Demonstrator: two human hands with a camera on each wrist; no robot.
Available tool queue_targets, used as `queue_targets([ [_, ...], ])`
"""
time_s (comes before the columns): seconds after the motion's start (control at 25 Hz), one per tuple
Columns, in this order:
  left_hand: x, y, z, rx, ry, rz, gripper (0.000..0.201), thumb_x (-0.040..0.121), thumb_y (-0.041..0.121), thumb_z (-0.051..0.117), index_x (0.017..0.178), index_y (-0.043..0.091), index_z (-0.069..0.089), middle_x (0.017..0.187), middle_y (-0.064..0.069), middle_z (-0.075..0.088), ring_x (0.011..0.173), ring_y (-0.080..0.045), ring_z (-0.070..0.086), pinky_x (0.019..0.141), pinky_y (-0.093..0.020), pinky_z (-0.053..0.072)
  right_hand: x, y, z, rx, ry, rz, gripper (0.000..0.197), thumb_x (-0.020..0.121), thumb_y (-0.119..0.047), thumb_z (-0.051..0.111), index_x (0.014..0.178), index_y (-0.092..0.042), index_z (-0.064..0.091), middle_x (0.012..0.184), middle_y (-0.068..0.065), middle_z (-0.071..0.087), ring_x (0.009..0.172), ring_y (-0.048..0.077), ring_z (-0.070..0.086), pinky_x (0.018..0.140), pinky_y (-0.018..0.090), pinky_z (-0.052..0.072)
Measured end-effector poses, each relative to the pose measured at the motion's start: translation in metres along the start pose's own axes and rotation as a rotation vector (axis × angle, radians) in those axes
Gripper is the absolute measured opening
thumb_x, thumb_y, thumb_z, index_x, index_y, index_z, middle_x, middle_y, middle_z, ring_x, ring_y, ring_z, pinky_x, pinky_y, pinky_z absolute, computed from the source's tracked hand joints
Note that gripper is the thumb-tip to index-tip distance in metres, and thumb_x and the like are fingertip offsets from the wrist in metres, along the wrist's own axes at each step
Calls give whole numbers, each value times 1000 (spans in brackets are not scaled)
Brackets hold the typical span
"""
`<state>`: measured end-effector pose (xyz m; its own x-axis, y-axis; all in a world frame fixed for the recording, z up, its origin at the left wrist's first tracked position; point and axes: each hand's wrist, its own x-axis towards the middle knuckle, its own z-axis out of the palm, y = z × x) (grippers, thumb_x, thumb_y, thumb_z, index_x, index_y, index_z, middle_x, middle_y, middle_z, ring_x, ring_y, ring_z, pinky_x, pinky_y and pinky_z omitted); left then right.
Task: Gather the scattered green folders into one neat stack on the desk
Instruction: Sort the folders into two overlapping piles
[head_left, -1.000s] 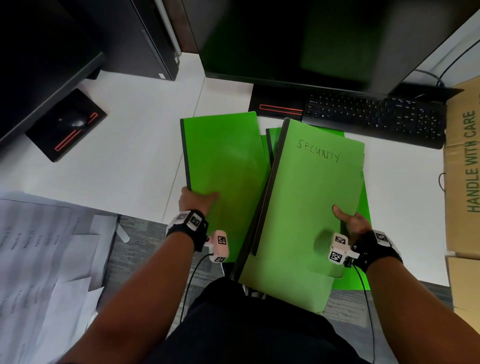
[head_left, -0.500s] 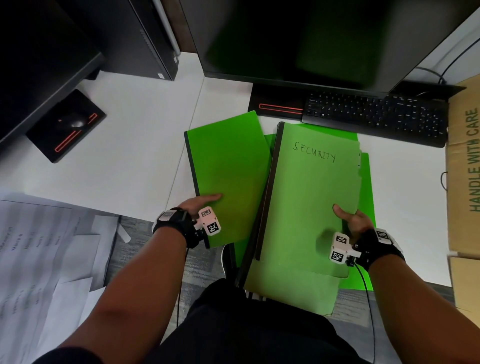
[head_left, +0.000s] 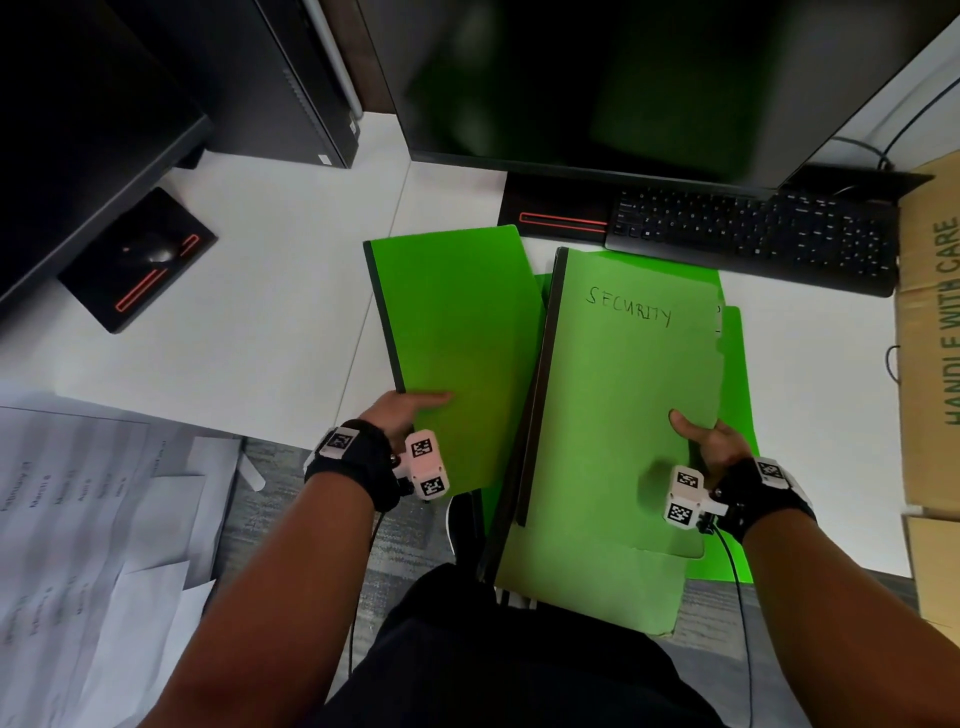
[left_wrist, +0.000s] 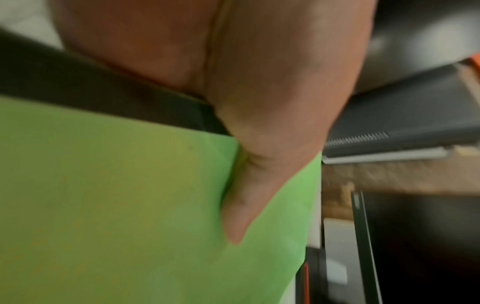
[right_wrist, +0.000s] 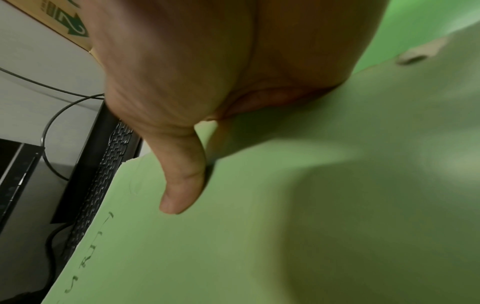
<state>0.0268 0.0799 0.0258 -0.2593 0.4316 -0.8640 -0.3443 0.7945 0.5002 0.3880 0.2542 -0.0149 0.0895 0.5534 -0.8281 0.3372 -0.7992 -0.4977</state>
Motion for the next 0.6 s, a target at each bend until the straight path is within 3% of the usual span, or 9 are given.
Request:
queue_targets([
  [0.12, 4, -10, 3, -38, 110, 86, 55, 60, 27, 89, 108, 8, 69, 124, -17, 68, 107, -32, 67, 100, -51, 49, -2, -1, 0, -9, 0, 9, 111, 37, -56, 90, 136, -20, 54, 139, 10, 58, 115, 38, 57, 95, 45, 44],
  [0.2, 3, -14, -7, -37, 152, 137, 37, 72, 13, 83, 106, 11, 68, 122, -19, 70, 101, -31, 70, 97, -50, 52, -6, -4, 0, -65, 37, 16, 110, 58, -53, 85, 149, -16, 36, 148, 14, 47, 121, 41, 53, 94, 44, 43],
  [0.28, 1, -20, -25, 56, 96, 137, 42, 71, 23, 84, 110, 18, 68, 121, -11, 72, 105, -28, 69, 102, -50, 48, 1, -3, -5, -87, 79, 27, 99, 75, -46, 77, 154, -16, 24, 153, 17, 39, 122, 43, 51, 93, 45, 44],
  [0.4, -11, -37, -17, 246, -65, 28, 50, 70, 36, 83, 114, 17, 69, 116, -7, 74, 105, -25, 70, 104, -48, 48, 0, -2, -7, -126, 76, 20, 92, 79, -47, 73, 153, -15, 27, 152, 17, 41, 119, 41, 54, 82, 39, 42],
  [0.52, -10, -55, 33, 309, 42, -116, 62, 69, 46, 82, 114, 6, 67, 108, -12, 75, 92, -28, 71, 91, -43, 56, -2, -2, -7, -110, 53, 29, 96, 72, -53, 76, 151, -18, 33, 147, 17, 47, 90, 34, 62, 65, 35, 45],
  [0.6, -7, -54, 58, 287, 121, -148, 62, 71, 47, 81, 109, 0, 66, 99, -13, 73, 86, -28, 70, 86, -41, 58, 0, -2, -7, -113, 62, 17, 92, 72, -51, 76, 148, -17, 38, 145, 15, 49, 82, 29, 59, 60, 33, 42],
])
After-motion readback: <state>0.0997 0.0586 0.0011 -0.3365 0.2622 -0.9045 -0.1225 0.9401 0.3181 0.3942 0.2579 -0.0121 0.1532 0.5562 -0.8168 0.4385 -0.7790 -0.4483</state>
